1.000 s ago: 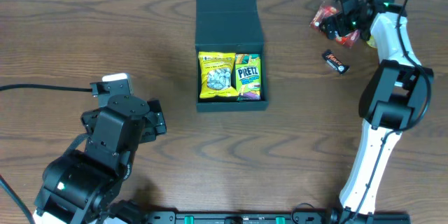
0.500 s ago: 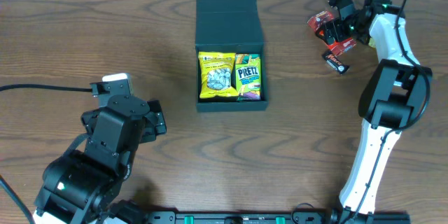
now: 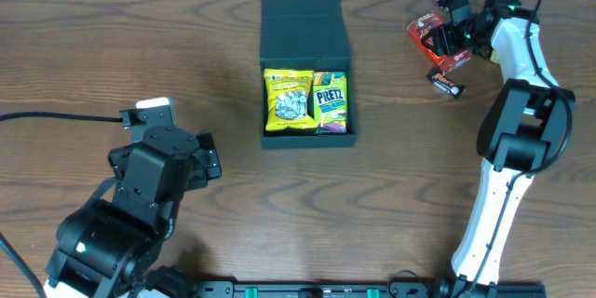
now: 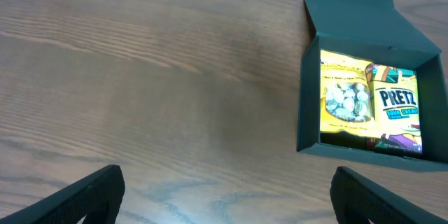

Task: Pack container
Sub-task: 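Carry the red biscuit box left and insert it into the black box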

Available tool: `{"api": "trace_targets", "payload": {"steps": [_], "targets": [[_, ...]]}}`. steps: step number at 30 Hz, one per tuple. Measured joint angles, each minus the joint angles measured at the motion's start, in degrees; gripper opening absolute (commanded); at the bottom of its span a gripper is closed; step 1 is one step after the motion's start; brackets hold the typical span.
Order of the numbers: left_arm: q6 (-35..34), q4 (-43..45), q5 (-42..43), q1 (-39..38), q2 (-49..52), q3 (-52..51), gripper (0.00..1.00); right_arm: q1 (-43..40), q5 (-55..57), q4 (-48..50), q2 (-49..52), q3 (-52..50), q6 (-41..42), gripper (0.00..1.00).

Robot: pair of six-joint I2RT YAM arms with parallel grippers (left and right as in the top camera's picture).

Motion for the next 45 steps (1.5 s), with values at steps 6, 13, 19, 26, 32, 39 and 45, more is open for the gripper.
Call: {"api": "trace_targets", "payload": {"steps": [6, 13, 19, 26, 32, 39, 45], "targets": [[0.00, 0.00, 0.00, 0.00, 0.00, 0.00, 0.95, 0.07, 0.07, -1.05, 0.42, 2.67, 2.51, 0.56], [-0.02, 0.00, 0.00, 0.00, 0.00, 0.00, 0.95, 0.87, -0.20, -5.70, 0.42, 10.38, 5.27, 0.55], [0.00, -0.02, 0.00, 0.00, 0.00, 0.00, 0.95, 2.99, -0.31, -10.34, 0.42, 17.40, 8.90, 0.54], [0.00, -0.02, 0.02, 0.00, 0.00, 0.00, 0.95, 7.37, -0.28, -16.09, 0.17, 20.63, 12.41, 0.53], [0.00, -0.02, 0.02, 0.00, 0.00, 0.00, 0.95, 14.45, -0.15, -20.00, -2.34, 21.05, 17.90, 0.52], [0.00, 0.00, 0.00, 0.00, 0.00, 0.00, 0.95, 23.85, 5.27, -25.90, -6.82, 21.77, 29.99, 0.46], [0.00, 0.00, 0.00, 0.00, 0.00, 0.00, 0.95, 30.34, 15.32, -32.85, -7.13, 22.08, 42.36, 0.47]]}}
